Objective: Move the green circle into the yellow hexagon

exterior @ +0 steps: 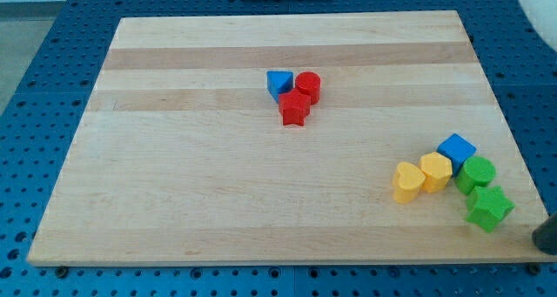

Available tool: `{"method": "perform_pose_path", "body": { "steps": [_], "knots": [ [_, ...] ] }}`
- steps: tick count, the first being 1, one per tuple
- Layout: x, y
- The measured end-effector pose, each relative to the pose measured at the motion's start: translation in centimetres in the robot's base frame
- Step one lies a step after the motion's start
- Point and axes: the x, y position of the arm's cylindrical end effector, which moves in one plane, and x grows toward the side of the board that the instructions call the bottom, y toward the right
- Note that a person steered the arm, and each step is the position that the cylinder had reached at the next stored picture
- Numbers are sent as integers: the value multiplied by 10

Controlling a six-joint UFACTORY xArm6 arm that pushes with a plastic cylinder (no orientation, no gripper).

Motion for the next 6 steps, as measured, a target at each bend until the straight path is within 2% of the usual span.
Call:
{"method": "perform_pose_path", "body": {
  "steps": [3, 6],
  "knots": [
    [-62, -1],
    [-72, -65]
  ]
}}
